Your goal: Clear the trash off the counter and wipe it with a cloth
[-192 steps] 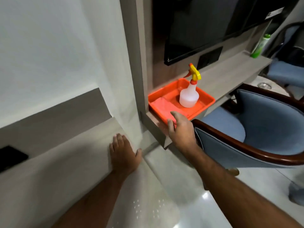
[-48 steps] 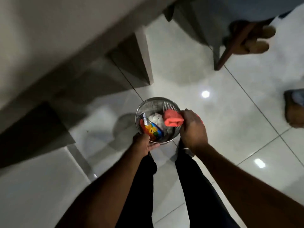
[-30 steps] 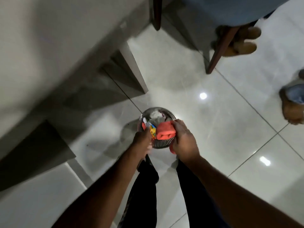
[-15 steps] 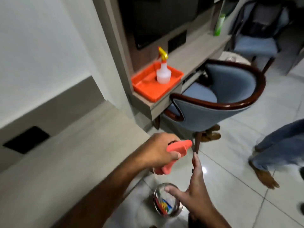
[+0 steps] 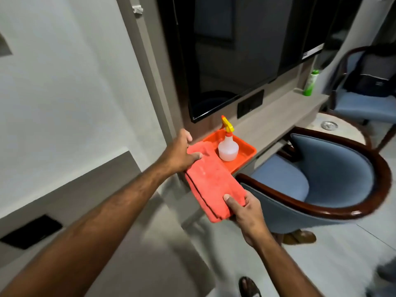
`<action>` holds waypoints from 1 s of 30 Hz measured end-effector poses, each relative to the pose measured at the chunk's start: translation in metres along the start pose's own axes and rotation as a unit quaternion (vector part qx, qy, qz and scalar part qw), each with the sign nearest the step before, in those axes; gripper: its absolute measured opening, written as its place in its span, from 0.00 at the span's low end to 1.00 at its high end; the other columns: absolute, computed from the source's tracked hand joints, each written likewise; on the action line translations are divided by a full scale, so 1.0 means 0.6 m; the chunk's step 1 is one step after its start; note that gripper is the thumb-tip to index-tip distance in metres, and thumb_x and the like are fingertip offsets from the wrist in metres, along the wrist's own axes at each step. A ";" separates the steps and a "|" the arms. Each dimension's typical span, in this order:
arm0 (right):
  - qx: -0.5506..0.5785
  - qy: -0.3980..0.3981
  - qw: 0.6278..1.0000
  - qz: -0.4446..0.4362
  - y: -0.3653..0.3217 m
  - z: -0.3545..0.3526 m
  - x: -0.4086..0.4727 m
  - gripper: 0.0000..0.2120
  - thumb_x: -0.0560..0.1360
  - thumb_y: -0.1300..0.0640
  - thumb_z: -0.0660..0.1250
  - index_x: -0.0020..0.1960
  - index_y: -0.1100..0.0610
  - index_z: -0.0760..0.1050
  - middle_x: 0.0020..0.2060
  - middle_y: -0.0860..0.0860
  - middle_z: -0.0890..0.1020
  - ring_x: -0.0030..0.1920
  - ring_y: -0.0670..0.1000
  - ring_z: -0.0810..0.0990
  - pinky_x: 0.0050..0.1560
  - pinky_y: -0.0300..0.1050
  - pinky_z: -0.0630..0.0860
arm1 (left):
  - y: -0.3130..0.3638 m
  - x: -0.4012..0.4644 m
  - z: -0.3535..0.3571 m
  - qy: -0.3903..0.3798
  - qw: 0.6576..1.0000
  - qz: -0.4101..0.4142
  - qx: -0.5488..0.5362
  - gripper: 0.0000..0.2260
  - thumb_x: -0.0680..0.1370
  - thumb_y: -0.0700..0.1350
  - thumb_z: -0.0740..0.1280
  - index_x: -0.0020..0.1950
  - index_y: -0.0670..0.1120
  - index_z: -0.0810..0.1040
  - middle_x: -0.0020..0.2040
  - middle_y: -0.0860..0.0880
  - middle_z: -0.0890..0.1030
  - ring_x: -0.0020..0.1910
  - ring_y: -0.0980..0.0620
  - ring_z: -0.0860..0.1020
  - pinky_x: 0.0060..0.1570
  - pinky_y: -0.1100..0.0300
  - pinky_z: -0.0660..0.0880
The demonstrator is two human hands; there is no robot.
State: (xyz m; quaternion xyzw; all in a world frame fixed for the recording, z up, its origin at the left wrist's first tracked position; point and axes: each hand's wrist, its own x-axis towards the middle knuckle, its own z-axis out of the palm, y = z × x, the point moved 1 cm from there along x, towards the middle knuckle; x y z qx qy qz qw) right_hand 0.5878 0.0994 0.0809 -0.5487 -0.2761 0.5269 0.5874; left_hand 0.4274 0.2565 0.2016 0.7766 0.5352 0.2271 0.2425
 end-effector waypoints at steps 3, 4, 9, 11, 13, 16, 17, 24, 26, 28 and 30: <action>-0.126 0.073 0.989 -0.006 -0.008 -0.009 0.120 0.14 0.73 0.57 0.74 0.55 0.53 0.74 0.49 0.54 0.84 0.46 0.52 0.84 0.47 0.55 0.82 | -0.040 0.093 0.069 -0.006 0.998 -0.001 0.056 0.17 0.72 0.47 0.74 0.46 0.51 0.64 0.40 0.51 0.75 0.39 0.46 0.76 0.39 0.54 0.73; -0.162 0.082 0.983 -0.007 -0.010 -0.010 0.162 0.16 0.71 0.55 0.74 0.55 0.50 0.72 0.50 0.53 0.84 0.47 0.53 0.83 0.49 0.57 0.82 | -0.053 0.125 0.093 -0.010 0.998 -0.001 0.069 0.16 0.72 0.46 0.73 0.46 0.50 0.65 0.39 0.51 0.75 0.39 0.45 0.76 0.40 0.54 0.72; -0.304 0.031 0.951 -0.042 -0.005 0.014 0.324 0.27 0.72 0.59 0.70 0.65 0.49 0.61 0.55 0.53 0.79 0.53 0.58 0.81 0.54 0.58 0.79 | -0.112 0.246 0.179 -0.029 0.991 -0.036 0.128 0.08 0.73 0.43 0.71 0.51 0.46 0.78 0.49 0.44 0.83 0.51 0.42 0.80 0.49 0.57 0.72; -0.342 -0.009 0.938 -0.059 0.004 0.033 0.364 0.22 0.73 0.59 0.66 0.65 0.52 0.63 0.53 0.52 0.78 0.50 0.55 0.79 0.52 0.50 0.77 | -0.136 0.277 0.197 -0.041 0.986 -0.056 0.151 0.12 0.74 0.42 0.70 0.57 0.45 0.79 0.57 0.42 0.82 0.56 0.42 0.80 0.55 0.56 0.74; -0.406 -0.048 0.911 -0.059 0.019 0.054 0.393 0.15 0.74 0.56 0.61 0.60 0.55 0.71 0.50 0.55 0.79 0.47 0.56 0.77 0.47 0.46 0.73 | -0.152 0.291 0.211 -0.093 0.979 -0.047 0.176 0.14 0.75 0.40 0.68 0.60 0.42 0.78 0.60 0.41 0.81 0.58 0.42 0.79 0.57 0.55 0.75; -0.530 -0.118 0.839 -0.009 0.053 0.078 0.428 0.13 0.74 0.56 0.63 0.56 0.59 0.77 0.53 0.60 0.81 0.54 0.61 0.79 0.53 0.49 0.75 | -0.177 0.284 0.229 -0.158 0.959 -0.033 0.233 0.15 0.75 0.39 0.68 0.61 0.42 0.76 0.61 0.40 0.78 0.60 0.41 0.77 0.59 0.54 0.74; -0.558 -0.138 0.818 0.007 0.064 0.082 0.433 0.14 0.74 0.56 0.64 0.57 0.59 0.78 0.55 0.60 0.81 0.56 0.60 0.80 0.56 0.48 0.76 | -0.182 0.275 0.231 -0.158 0.952 -0.034 0.259 0.16 0.74 0.39 0.68 0.62 0.43 0.75 0.63 0.41 0.76 0.62 0.41 0.75 0.61 0.53 0.74; -0.756 -0.088 0.648 -0.042 0.030 0.117 0.394 0.18 0.75 0.52 0.62 0.64 0.55 0.76 0.62 0.58 0.74 0.63 0.61 0.74 0.60 0.54 0.74 | -0.199 0.163 0.165 -0.041 0.953 0.071 0.293 0.20 0.77 0.41 0.64 0.68 0.36 0.73 0.67 0.36 0.76 0.65 0.37 0.75 0.68 0.47 0.71; -0.769 -0.067 0.624 -0.116 -0.018 0.158 0.352 0.18 0.77 0.51 0.59 0.62 0.55 0.77 0.60 0.58 0.76 0.62 0.61 0.74 0.60 0.55 0.72 | -0.205 0.113 0.103 0.012 0.949 0.094 0.299 0.17 0.75 0.39 0.66 0.64 0.36 0.77 0.59 0.36 0.81 0.57 0.36 0.79 0.63 0.47 0.74; -0.745 -0.068 0.620 -0.237 -0.069 0.215 0.311 0.17 0.76 0.49 0.61 0.59 0.57 0.77 0.56 0.58 0.80 0.58 0.61 0.77 0.59 0.54 0.72 | -0.209 0.069 0.021 0.108 0.933 0.110 0.327 0.18 0.75 0.40 0.65 0.63 0.34 0.78 0.58 0.35 0.81 0.55 0.36 0.80 0.62 0.46 0.73; -0.703 -0.096 0.604 -0.363 -0.122 0.285 0.260 0.13 0.73 0.52 0.65 0.54 0.58 0.78 0.51 0.58 0.82 0.54 0.61 0.79 0.57 0.54 0.72 | -0.195 0.019 -0.079 0.212 0.907 0.089 0.353 0.21 0.77 0.43 0.62 0.64 0.32 0.77 0.60 0.33 0.81 0.57 0.34 0.80 0.63 0.44 0.75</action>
